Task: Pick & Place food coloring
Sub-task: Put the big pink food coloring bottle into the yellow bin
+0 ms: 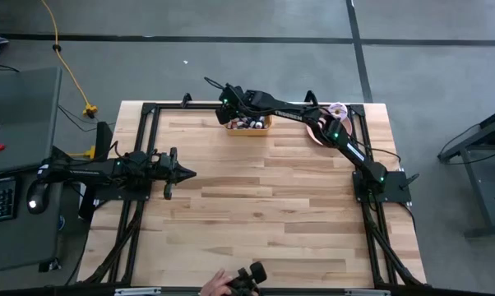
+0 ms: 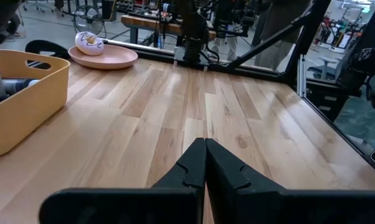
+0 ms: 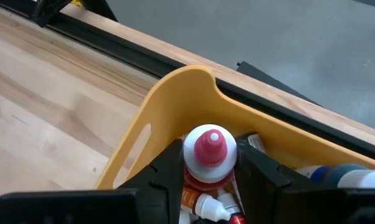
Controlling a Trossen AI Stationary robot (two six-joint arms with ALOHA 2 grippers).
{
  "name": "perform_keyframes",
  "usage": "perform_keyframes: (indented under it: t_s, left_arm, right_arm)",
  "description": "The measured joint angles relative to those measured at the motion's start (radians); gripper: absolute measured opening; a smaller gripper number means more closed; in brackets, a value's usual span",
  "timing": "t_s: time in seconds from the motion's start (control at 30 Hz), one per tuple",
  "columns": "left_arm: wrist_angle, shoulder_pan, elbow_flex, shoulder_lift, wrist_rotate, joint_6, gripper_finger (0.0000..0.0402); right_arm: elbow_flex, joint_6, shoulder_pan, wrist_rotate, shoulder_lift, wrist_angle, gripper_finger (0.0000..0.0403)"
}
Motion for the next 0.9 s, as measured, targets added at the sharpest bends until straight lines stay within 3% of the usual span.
perform_keyframes:
  t_s: [0.27,0.57,0.9]
  left_arm:
    - [0.000,0.000,0.000,0.000,0.000,0.000,0.0001]
    - [0.000,0.000,0.000,0.000,0.000,0.000,0.0001]
    - [0.000,0.000,0.000,0.000,-0.001,0.000,0.0001]
  right_arm:
    - [-0.001,0.001,0.009,-0.024,0.001,0.019,0.0113]
    - [-0.003,-0.006,0.016,-0.033,0.003,0.018,0.0164]
    - [-0.006,-0.049,0.029,-0.008,-0.007,0.026,0.0186]
